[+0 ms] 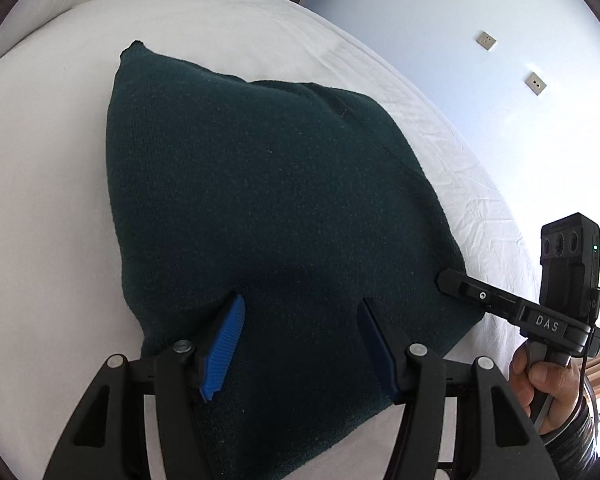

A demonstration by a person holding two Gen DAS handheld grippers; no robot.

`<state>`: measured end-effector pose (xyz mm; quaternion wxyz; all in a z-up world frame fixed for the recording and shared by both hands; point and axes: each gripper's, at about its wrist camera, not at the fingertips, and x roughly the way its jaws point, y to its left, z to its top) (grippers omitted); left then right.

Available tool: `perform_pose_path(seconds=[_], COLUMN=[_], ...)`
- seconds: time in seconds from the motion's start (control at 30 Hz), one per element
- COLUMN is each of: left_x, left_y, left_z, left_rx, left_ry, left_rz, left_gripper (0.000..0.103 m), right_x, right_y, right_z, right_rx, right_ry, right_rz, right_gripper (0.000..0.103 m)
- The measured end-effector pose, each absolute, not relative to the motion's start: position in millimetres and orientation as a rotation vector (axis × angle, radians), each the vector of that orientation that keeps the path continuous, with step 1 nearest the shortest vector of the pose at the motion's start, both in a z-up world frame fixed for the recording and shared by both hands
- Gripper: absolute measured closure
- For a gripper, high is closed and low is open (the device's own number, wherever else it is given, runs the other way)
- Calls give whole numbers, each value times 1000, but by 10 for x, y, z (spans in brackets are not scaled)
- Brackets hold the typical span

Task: Fold small clothes

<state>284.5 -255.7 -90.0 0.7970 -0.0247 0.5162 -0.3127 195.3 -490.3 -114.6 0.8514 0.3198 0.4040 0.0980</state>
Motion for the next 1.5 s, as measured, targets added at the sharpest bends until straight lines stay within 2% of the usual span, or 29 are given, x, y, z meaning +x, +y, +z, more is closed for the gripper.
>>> perform_pose_path(seconds=[0.33, 0.5, 0.63, 0.77, 0.87, 0.93, 0.97, 1.0, 1.07, 1.5], left_x=[2823, 2830, 2828, 2840, 2987, 3175, 3268, 3357, 3530, 3579], left_y=[-2624, -2647, -2672, -2546, -2472, -2478, -2497, -2533, -2612, -2802], left_z=[-905, -906, -861, -580, -360, -369, -411, -469, -595, -874], left_rx=[4, 15, 14, -61, -30, -8, 8, 38, 86, 174], left_ry=[1091, 1088, 1089, 1063, 981, 992, 1008, 1021, 1045, 1005], left_rz=[-657, -656, -651, -659, -602, -562, -539, -515, -484, -425], left_gripper=[42, 42, 42, 42, 42, 42, 45, 56, 67, 67], right_x=[1887, 1952, 2303, 2741, 2950, 2964, 2965, 2907, 2910, 2896], right_y=[-4936, -5078, -4949, -4821, -4773, -4774, -4776, -4758, -4726, -4610], right_z=[-875, -508, -333, -456, -658, -726, -737, -752, -777, -958], right_rx=[583, 622, 575, 558, 529, 512, 506, 494, 461, 351], right_ry=[894, 761, 736, 805, 877, 865, 862, 859, 858, 777], right_rz=[76, 110, 211, 241, 199, 209, 213, 214, 214, 193], right_gripper=[83, 83, 83, 83, 84, 84, 84, 84, 85, 86])
